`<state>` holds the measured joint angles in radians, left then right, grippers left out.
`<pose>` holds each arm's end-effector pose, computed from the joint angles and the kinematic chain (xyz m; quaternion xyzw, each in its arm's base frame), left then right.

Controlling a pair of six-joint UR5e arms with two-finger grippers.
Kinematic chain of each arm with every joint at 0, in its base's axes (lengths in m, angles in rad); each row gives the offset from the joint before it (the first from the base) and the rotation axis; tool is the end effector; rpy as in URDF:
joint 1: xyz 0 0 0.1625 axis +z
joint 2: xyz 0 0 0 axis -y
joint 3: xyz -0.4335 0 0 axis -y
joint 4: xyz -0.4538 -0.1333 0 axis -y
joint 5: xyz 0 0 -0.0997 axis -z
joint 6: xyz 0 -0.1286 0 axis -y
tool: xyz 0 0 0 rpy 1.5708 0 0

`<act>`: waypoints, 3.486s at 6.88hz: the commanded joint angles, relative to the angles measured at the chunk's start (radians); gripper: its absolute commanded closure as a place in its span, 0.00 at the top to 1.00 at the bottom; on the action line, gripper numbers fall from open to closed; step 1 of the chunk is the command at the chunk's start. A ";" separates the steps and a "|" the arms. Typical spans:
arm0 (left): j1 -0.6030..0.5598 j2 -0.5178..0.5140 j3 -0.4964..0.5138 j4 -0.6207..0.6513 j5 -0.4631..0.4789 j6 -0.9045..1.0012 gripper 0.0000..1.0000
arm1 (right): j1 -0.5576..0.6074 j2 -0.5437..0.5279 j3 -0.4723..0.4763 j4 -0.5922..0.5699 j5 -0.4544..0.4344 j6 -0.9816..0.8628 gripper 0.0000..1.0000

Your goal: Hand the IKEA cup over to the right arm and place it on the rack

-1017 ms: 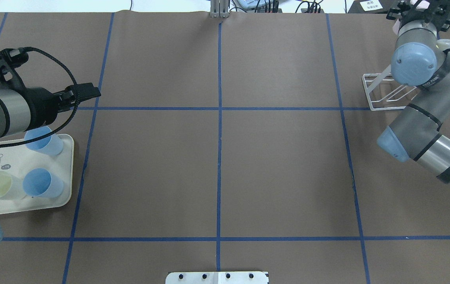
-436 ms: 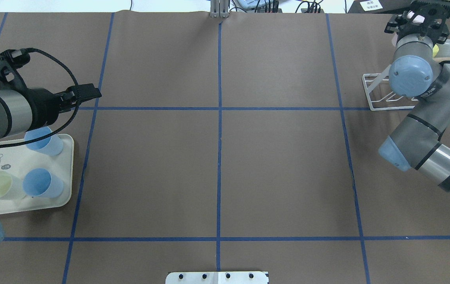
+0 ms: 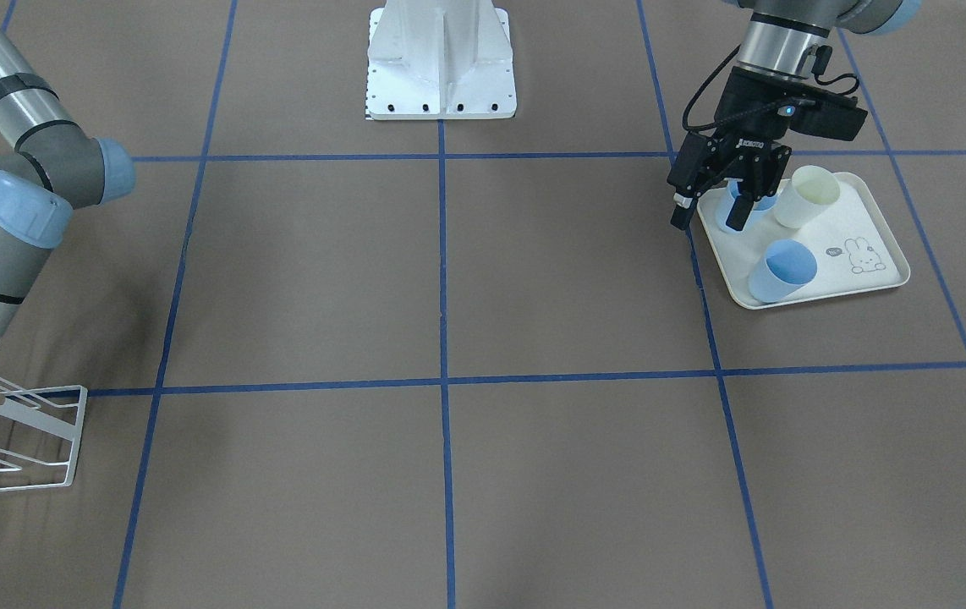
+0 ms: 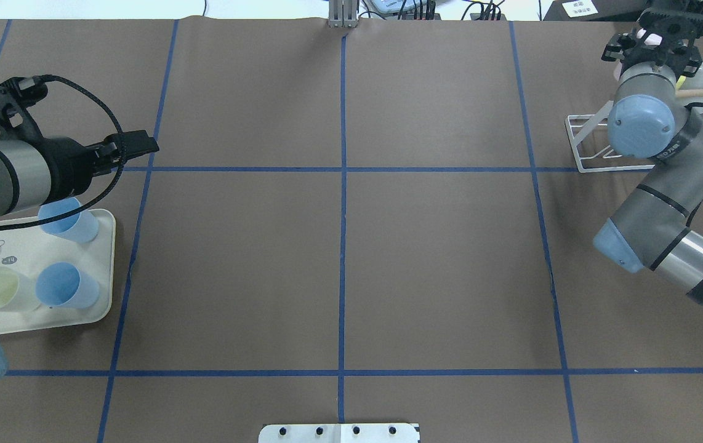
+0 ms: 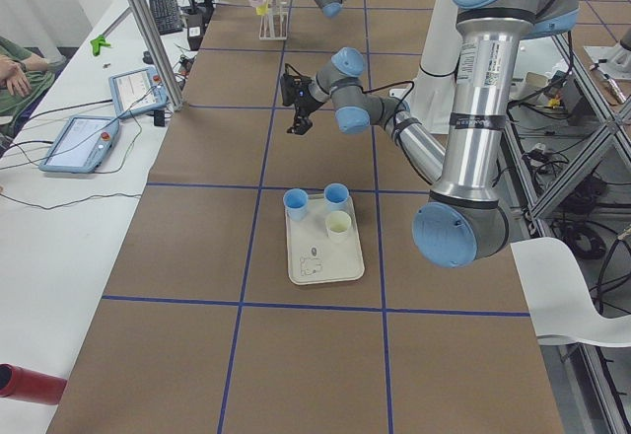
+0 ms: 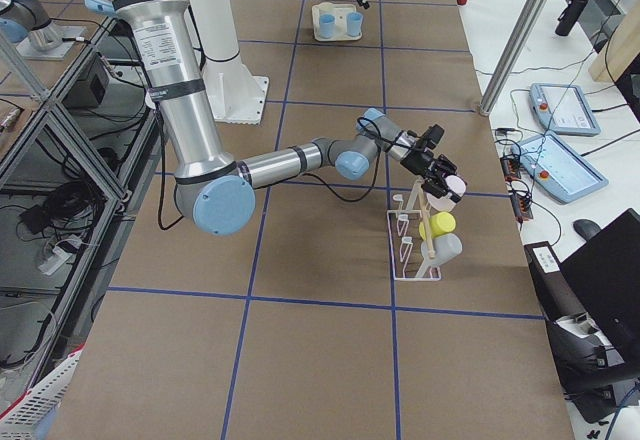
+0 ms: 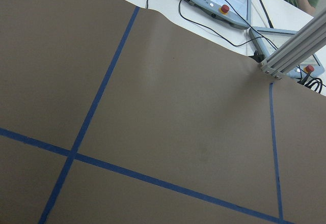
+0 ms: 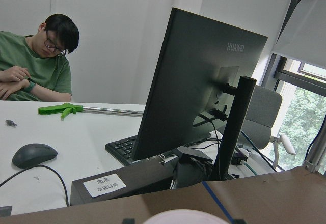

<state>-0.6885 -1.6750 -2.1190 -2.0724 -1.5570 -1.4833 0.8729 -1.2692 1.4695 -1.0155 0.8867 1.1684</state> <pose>0.3494 -0.4624 0.2790 0.2117 0.5028 -0.2517 0.7994 -0.2947 -0.6853 0.4903 0.4574 -0.0936 0.3244 0.8227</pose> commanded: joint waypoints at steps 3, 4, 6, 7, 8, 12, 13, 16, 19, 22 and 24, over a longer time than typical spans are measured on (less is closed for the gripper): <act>0.001 0.001 0.002 -0.002 0.000 -0.002 0.99 | -0.034 -0.001 -0.006 0.000 0.000 0.002 0.00; 0.001 0.000 0.002 -0.002 0.000 -0.002 0.99 | -0.034 -0.001 -0.024 0.000 0.000 0.002 0.00; 0.001 -0.002 -0.001 -0.002 0.000 -0.003 0.99 | -0.034 -0.002 -0.031 0.002 0.000 0.001 0.00; 0.001 -0.002 -0.001 -0.002 0.000 -0.003 0.99 | -0.034 0.001 -0.029 0.002 0.000 -0.001 0.54; 0.001 -0.002 -0.002 -0.002 0.000 -0.003 0.99 | -0.035 0.004 -0.026 0.003 -0.006 -0.004 1.00; 0.000 0.001 -0.009 -0.003 -0.002 -0.003 0.99 | -0.023 0.019 0.011 0.029 -0.003 -0.099 1.00; -0.002 0.003 -0.013 -0.003 -0.003 0.004 0.99 | -0.008 0.019 0.038 0.028 0.004 -0.151 1.00; -0.116 0.084 -0.016 0.008 -0.179 0.177 0.99 | 0.041 0.004 0.187 0.015 0.161 -0.188 1.00; -0.308 0.265 -0.003 0.018 -0.502 0.488 0.99 | 0.038 -0.059 0.478 -0.143 0.419 -0.165 1.00; -0.344 0.394 0.089 0.026 -0.641 0.653 0.99 | 0.011 -0.050 0.583 -0.156 0.691 0.087 1.00; -0.335 0.387 0.192 0.023 -0.669 0.676 0.99 | 0.008 -0.042 0.646 -0.150 0.871 0.247 1.00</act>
<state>-1.0263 -1.2882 -1.9795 -2.0479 -2.2141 -0.8192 0.8841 -1.3174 2.0806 -1.1699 1.6603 1.3179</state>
